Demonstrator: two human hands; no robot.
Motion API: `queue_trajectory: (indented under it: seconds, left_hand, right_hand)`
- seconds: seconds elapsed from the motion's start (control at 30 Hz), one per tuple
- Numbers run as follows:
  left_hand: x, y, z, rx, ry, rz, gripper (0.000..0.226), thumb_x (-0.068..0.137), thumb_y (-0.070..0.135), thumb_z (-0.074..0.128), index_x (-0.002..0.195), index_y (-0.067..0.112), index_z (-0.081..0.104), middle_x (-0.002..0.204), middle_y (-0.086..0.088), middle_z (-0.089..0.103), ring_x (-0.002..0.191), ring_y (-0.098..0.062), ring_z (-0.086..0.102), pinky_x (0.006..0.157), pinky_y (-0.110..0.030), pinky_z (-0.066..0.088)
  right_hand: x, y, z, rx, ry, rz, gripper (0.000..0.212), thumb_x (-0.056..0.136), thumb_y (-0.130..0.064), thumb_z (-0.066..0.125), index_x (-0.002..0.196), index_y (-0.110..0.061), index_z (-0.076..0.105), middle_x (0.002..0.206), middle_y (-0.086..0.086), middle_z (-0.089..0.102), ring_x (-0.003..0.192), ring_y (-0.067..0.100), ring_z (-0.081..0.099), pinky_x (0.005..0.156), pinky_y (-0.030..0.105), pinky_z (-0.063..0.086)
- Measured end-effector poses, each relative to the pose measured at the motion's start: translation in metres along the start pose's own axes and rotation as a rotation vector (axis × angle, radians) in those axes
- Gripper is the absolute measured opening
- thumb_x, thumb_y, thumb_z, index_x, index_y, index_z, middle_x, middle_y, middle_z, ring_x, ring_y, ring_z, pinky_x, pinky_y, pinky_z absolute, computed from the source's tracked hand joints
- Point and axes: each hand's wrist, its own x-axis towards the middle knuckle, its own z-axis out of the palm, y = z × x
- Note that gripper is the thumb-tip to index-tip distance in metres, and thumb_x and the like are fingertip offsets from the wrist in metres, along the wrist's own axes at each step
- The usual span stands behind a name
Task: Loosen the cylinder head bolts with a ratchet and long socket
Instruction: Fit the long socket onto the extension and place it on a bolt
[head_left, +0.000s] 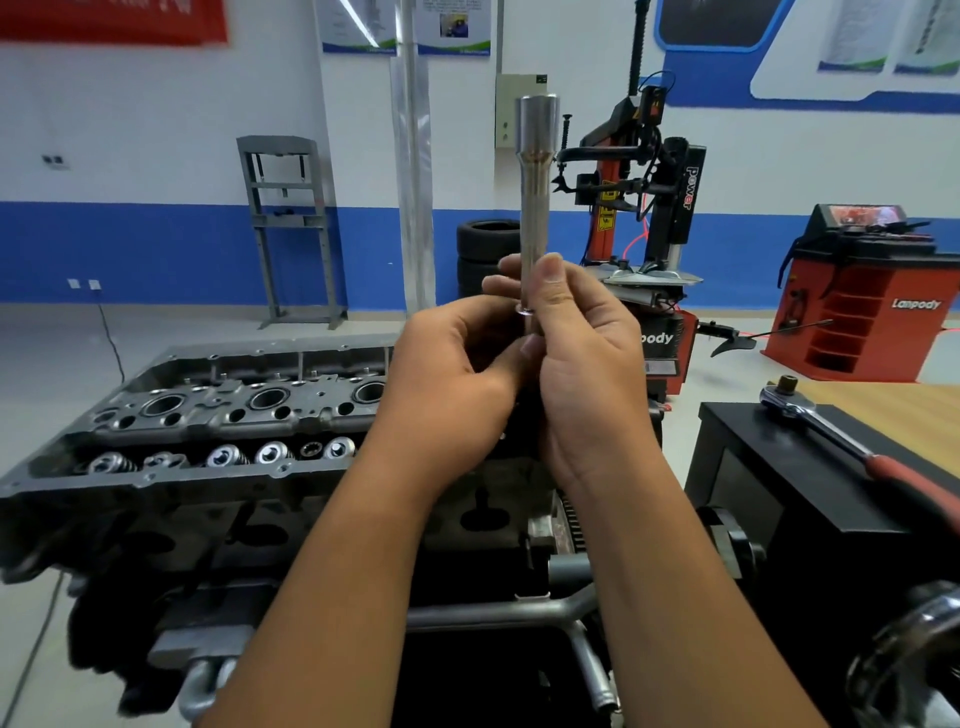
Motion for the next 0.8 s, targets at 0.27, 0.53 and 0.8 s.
queue_trajectory:
  seconds: [0.27,0.53,0.8]
  left_hand:
    - [-0.0006,0.0020,0.0005,-0.031,-0.043,0.008,0.025,0.101,0.008,0.066,0.113,0.030,0.073,0.104,0.012,0.080,0.101,-0.003,0.075,0.086,-0.020,0.060]
    - [-0.0005,0.0005,0.0014,-0.026,0.019,0.007,0.022,0.097,0.009,0.073,0.109,0.027,0.077,0.101,0.009,0.081,0.099,-0.006,0.076,0.088,-0.028,0.063]
    - [-0.0002,-0.0002,0.0035,0.075,0.121,-0.004,0.019,0.089,0.011,0.082,0.103,0.022,0.077,0.094,0.009,0.080,0.090,-0.004,0.076,0.081,-0.025,0.064]
  right_hand:
    - [-0.0005,0.0008,-0.0006,-0.052,0.011,-0.001,0.030,0.095,-0.045,0.063,0.088,-0.020,0.077,0.092,0.005,0.075,0.097,0.031,0.073,0.092,0.060,0.059]
    - [-0.0017,0.0003,0.0004,-0.026,0.043,-0.006,0.036,0.082,-0.051,0.070,0.085,-0.015,0.072,0.087,0.008,0.071,0.087,0.027,0.069,0.090,0.064,0.057]
    - [-0.0020,-0.0017,-0.0003,-0.025,0.058,-0.012,0.037,0.078,-0.042,0.075,0.094,-0.010,0.067,0.093,0.012,0.071,0.084,0.024,0.070,0.088,0.060,0.060]
